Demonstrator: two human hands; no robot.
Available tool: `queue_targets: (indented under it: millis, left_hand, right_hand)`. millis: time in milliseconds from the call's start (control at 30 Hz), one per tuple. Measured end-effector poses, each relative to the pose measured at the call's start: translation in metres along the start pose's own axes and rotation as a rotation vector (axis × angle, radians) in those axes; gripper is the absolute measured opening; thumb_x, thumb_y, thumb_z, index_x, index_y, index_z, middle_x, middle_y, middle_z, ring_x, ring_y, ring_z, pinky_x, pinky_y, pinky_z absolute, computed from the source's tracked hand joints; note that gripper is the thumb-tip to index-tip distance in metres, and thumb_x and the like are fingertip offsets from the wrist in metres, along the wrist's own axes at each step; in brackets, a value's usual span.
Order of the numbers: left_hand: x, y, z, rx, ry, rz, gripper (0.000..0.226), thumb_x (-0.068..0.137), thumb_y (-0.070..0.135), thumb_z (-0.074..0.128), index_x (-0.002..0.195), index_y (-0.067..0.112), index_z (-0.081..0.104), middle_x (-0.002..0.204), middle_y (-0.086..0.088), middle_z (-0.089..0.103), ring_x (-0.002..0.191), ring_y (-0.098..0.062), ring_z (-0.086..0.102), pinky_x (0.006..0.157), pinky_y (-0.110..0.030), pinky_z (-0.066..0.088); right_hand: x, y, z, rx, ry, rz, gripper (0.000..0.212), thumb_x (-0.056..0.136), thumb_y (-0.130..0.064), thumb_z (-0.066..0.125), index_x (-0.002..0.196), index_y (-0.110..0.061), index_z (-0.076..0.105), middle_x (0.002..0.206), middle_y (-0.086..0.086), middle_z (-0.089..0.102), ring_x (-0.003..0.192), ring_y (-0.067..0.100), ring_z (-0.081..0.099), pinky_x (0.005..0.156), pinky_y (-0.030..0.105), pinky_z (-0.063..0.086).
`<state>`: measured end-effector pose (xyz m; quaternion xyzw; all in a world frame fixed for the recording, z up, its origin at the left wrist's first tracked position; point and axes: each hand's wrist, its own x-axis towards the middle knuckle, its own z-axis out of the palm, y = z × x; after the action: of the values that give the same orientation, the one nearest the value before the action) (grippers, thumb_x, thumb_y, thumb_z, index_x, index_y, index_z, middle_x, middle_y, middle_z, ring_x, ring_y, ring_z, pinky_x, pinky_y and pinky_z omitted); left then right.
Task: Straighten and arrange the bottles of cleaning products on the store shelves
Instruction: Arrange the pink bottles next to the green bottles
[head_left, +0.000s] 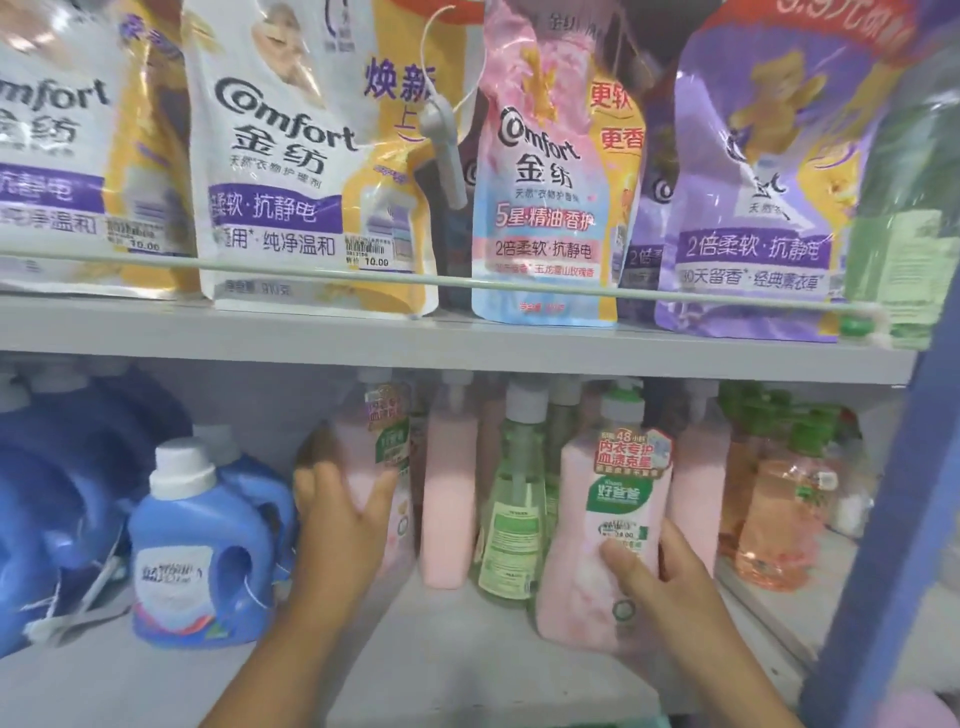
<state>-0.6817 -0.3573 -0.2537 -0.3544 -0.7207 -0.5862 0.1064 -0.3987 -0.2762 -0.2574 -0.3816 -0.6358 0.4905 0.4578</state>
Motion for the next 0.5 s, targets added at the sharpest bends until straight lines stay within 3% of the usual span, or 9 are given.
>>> queue_targets:
  millis: [67,100,133,200,267,333,367,433,500]
  left_hand:
    - [-0.032,0.018,0.001,-0.04,0.18,0.177,0.035,0.093,0.021,0.069,0.123,0.01,0.054,0.124,-0.006,0.052,0.118,-0.025,0.05,0.108,-0.025,0.036]
    - [-0.045,0.032,0.004,-0.121,0.136,0.233,0.029,0.092,0.018,0.068,0.119,0.014,0.06,0.12,0.008,0.054,0.113,-0.013,0.052,0.105,-0.018,0.037]
    - [-0.055,0.044,0.01,-0.178,0.017,0.241,0.025,0.094,0.02,0.068,0.118,0.023,0.062,0.117,0.02,0.055,0.111,-0.002,0.055,0.101,-0.017,0.042]
    - [-0.062,0.063,0.032,-0.21,-0.311,0.13,0.04,0.092,0.038,0.073,0.128,0.033,0.057,0.122,0.026,0.057,0.115,0.005,0.057,0.101,-0.021,0.047]
    - [-0.06,0.078,0.057,-0.126,-0.394,0.036,0.057,0.086,0.056,0.071,0.131,0.028,0.051,0.127,0.015,0.059,0.118,-0.004,0.058,0.1,-0.029,0.05]
    - [-0.059,0.094,0.073,0.038,-0.401,-0.032,0.05,0.087,0.06,0.069,0.111,0.021,0.048,0.109,0.005,0.06,0.103,-0.017,0.061,0.082,-0.033,0.05]
    - [-0.058,0.099,0.078,0.099,-0.4,-0.06,0.047,0.089,0.059,0.068,0.104,0.021,0.045,0.101,0.003,0.057,0.096,-0.022,0.061,0.075,-0.034,0.048]
    - [-0.059,0.1,0.081,0.118,-0.382,-0.083,0.041,0.093,0.055,0.064,0.101,0.022,0.042,0.097,0.004,0.054,0.094,-0.024,0.061,0.073,-0.036,0.047]
    - [-0.066,0.094,0.073,0.085,-0.342,-0.078,0.043,0.094,0.054,0.063,0.124,0.028,0.048,0.123,0.008,0.059,0.115,-0.021,0.06,0.091,-0.034,0.051]
  right_hand:
    - [0.008,0.007,-0.007,-0.058,0.023,-0.031,0.034,0.089,-0.023,0.078,0.119,-0.034,0.066,0.111,-0.004,0.077,0.093,0.016,0.074,0.085,0.043,0.059]
    - [0.011,0.011,-0.011,-0.084,0.038,-0.049,0.033,0.09,-0.021,0.078,0.117,-0.034,0.065,0.111,-0.004,0.075,0.093,0.015,0.072,0.08,0.037,0.057]
    - [0.011,0.012,-0.014,-0.1,0.058,-0.072,0.033,0.089,-0.02,0.078,0.116,-0.035,0.064,0.113,-0.004,0.072,0.095,0.015,0.071,0.079,0.034,0.055]
    - [0.012,0.013,-0.019,-0.129,0.118,-0.121,0.037,0.088,-0.021,0.078,0.119,-0.035,0.063,0.116,-0.006,0.066,0.104,0.014,0.067,0.081,0.033,0.051]
    - [0.012,0.01,-0.025,-0.202,0.165,-0.144,0.051,0.088,-0.022,0.077,0.132,-0.037,0.059,0.123,-0.007,0.061,0.112,0.013,0.063,0.088,0.035,0.052]
    - [0.006,0.006,-0.027,-0.27,0.275,-0.192,0.067,0.089,-0.019,0.076,0.148,-0.035,0.048,0.142,-0.004,0.053,0.127,0.017,0.056,0.105,0.042,0.048]
    - [-0.001,0.002,-0.027,-0.277,0.372,-0.297,0.066,0.091,-0.016,0.073,0.15,-0.028,0.046,0.147,-0.001,0.047,0.131,0.019,0.053,0.111,0.041,0.044]
    - [-0.023,-0.008,-0.017,-0.246,0.493,-0.64,0.046,0.093,-0.018,0.064,0.138,-0.015,0.057,0.137,-0.001,0.05,0.124,0.013,0.056,0.109,0.026,0.043]
    - [-0.036,-0.013,0.004,-0.179,0.344,-0.769,0.032,0.092,-0.023,0.058,0.124,-0.02,0.065,0.129,-0.007,0.059,0.122,0.007,0.06,0.102,0.017,0.045]
